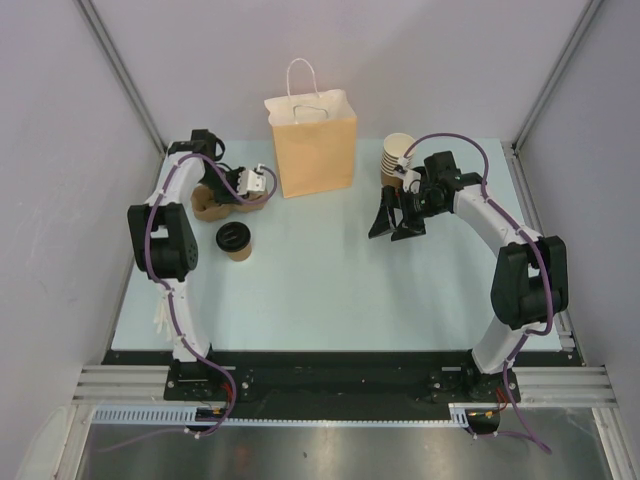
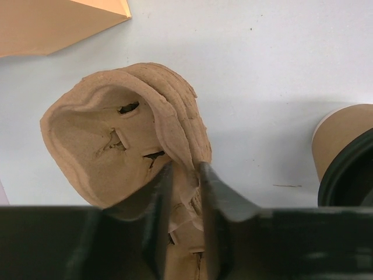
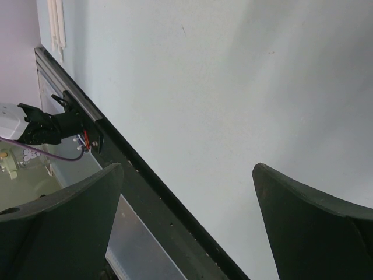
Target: Pack the takeout coffee
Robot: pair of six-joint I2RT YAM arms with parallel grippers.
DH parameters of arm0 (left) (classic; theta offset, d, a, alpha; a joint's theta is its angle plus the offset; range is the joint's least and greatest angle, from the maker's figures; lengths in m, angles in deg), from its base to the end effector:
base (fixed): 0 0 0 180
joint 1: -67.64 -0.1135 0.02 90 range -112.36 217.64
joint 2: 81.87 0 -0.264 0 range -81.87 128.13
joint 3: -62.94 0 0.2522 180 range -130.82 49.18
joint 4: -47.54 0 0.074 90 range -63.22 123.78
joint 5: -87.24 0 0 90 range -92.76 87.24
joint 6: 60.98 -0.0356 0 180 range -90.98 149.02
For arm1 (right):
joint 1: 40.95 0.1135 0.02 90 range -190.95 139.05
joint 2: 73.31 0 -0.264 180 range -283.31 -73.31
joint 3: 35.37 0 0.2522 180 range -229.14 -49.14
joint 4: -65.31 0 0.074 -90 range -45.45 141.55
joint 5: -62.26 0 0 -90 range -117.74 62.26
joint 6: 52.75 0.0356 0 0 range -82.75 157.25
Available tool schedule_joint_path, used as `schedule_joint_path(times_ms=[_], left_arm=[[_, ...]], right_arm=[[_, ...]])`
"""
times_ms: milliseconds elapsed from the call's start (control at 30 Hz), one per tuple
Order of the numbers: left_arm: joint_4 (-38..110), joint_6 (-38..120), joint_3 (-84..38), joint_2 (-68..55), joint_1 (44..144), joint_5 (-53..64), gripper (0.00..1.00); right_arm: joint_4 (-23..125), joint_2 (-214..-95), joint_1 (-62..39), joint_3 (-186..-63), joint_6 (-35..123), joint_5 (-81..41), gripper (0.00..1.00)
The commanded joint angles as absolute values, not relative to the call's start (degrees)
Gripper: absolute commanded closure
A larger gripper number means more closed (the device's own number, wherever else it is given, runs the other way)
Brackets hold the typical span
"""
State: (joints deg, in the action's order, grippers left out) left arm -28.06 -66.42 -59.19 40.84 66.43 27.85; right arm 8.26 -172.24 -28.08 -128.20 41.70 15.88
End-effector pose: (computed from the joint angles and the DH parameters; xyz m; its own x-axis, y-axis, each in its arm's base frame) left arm 0.4401 -0.0088 0.2315 0.1950 0.8611 -0.4696 0.9567 -0.0614 0.2847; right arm 0.3424 0.1034 0.2585 -0.9032 -0.1488 -0.4025 -0.3961 0.6498 0.6487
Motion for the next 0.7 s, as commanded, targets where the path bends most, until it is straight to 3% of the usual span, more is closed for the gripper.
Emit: schedule_joint_path(times_ms=[0, 200, 667], left_arm=[[-29.1, -66.3, -62.0, 41.2, 66.8, 30.0, 0.79], [-29.8, -65.6, -63.0, 40.9, 66.8, 29.8, 1.0], [-26.4, -61.6, -63.7, 35.0, 67.1, 27.5, 1.0]], right_arm=[[8.0, -172.4, -28.5, -128.3, 41.3, 17.0, 0.0], [8.1, -172.3, -28.5, -128.3, 41.6, 17.1, 0.0], [8.4, -171.5, -28.5, -128.3, 41.8, 17.7, 0.0]])
